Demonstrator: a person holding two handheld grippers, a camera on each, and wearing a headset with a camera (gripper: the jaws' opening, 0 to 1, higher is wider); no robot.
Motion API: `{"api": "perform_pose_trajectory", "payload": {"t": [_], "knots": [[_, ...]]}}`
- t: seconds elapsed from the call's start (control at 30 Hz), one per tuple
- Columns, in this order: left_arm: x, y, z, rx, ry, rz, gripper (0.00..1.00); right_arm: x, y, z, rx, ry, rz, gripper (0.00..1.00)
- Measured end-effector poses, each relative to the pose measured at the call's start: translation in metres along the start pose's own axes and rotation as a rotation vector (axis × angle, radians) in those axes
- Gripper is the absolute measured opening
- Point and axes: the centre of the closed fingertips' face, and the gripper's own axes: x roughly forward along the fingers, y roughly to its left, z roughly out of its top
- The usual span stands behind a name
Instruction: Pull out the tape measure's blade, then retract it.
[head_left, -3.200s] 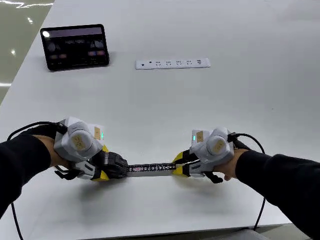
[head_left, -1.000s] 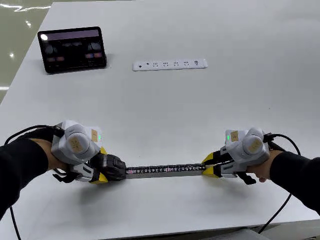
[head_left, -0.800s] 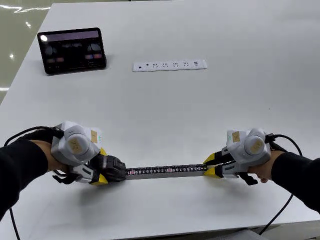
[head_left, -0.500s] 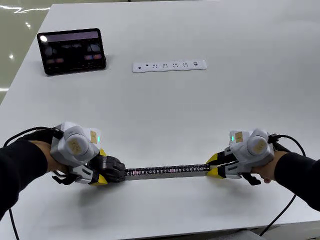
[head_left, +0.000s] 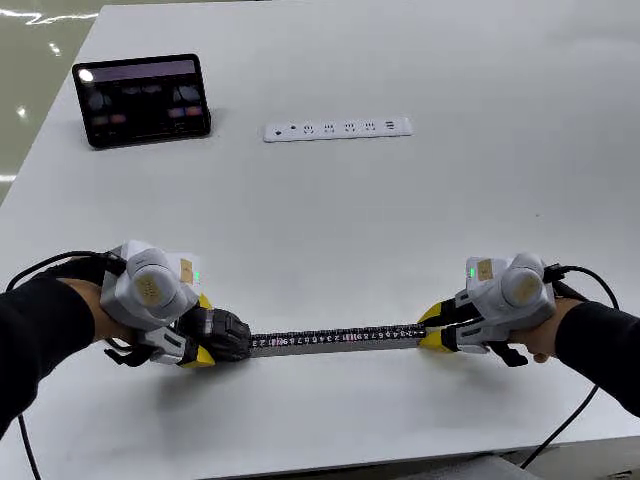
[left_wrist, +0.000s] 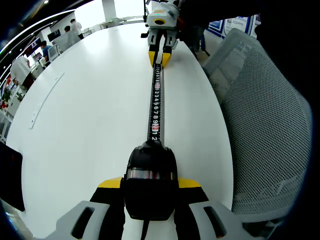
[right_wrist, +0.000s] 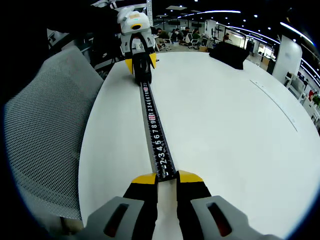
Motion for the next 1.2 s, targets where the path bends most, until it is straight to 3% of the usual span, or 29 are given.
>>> {"api": "perform_pose_trajectory", "payload": {"t": [0.67, 1.2], "knots": [[-0.0008, -0.0021, 0.0015, -0.006, -0.004, 0.005, 0.34, -0.0031, -0.0012, -0.0027, 0.009, 0.000, -0.006, 0.08], [0.0000, 0.0001, 0.0042, -0.027, -0.044, 0.010, 0.34, -0.0015, -0.0016, -0.0023, 0.029, 0.019, 0.012, 0.10]]}}
